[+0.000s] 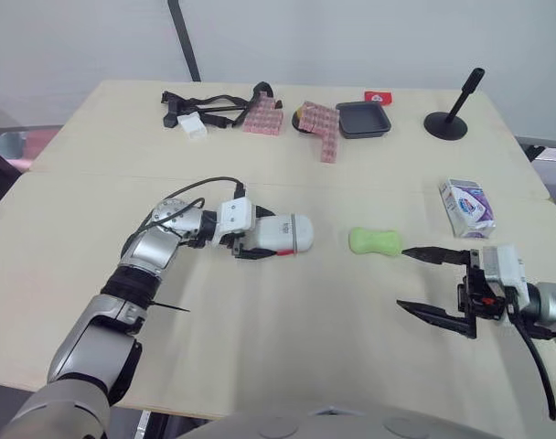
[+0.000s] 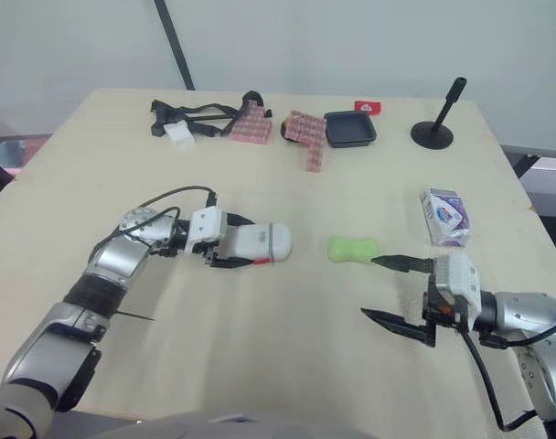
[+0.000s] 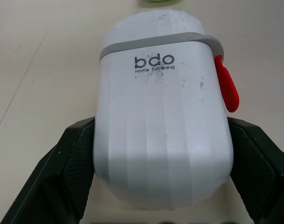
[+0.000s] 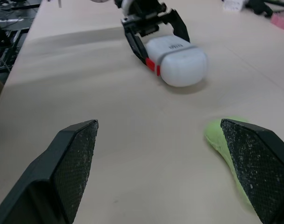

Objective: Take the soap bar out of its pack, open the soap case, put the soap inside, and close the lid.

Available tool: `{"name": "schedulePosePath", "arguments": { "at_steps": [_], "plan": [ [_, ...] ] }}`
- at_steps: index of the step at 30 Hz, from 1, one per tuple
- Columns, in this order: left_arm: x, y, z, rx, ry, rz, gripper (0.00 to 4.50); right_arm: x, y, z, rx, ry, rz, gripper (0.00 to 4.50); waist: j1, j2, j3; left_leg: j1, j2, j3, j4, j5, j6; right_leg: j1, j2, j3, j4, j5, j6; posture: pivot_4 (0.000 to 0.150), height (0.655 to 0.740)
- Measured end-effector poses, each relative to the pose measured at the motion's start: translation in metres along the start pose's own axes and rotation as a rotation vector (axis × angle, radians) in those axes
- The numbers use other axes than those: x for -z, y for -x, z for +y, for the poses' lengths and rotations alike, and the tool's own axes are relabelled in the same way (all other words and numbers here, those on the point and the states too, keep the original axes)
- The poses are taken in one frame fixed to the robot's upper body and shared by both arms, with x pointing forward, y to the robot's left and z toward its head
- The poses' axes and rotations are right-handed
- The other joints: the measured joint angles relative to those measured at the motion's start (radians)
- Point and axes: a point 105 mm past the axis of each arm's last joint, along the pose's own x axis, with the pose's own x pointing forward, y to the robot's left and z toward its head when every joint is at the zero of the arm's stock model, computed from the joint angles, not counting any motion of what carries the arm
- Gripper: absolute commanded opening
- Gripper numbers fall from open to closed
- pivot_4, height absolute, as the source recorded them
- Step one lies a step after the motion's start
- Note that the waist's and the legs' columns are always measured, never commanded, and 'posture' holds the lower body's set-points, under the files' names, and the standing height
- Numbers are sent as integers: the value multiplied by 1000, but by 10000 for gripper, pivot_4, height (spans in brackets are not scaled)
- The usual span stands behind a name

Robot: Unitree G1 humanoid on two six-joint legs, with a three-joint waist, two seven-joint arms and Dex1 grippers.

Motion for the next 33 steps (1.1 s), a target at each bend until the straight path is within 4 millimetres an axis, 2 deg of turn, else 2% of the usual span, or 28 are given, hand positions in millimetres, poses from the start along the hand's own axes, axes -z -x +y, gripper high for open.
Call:
{"name": "schedulePosePath", "arguments": {
  "at_steps": [3,7,15,17,24,33],
  "plan": [
    [-16,1,-8,-15,-74,-89,34739,-21,-8,-7,18,-192,-7,45000,-1,0,0,2,0,0,-1,0,0,0,0,1,0,0,0,1500,7400],
    [-38,0,-21,-35,-181,-180,34739,-44,-21,-6,-1,-379,47,45000,7,0,0,2,0,-1,-1,0,0,1,1,0,-2,0,0,1500,7400],
    [-63,-5,-29,-117,-320,-260,34739,-55,-50,1,2,-651,73,45000,28,0,0,1,0,0,-1,1,-3,0,1,0,-3,0,1,1500,7400],
    [-64,-6,-28,-134,-323,-261,34739,-58,-57,4,-5,-686,71,45000,29,0,0,1,0,0,-1,3,-6,0,1,0,-4,3,5,1500,7400],
    [-71,-12,-31,-153,-351,-272,34739,-57,-70,11,-7,-754,106,45000,30,0,0,-3,0,0,-2,3,-10,1,1,0,-5,3,6,1500,7400],
    [-73,-13,-34,-147,-370,-284,34739,-60,-77,12,-16,-787,80,45000,29,0,0,-5,-2,0,-3,3,-13,1,2,0,-6,3,6,1500,7400]
  ]
}}
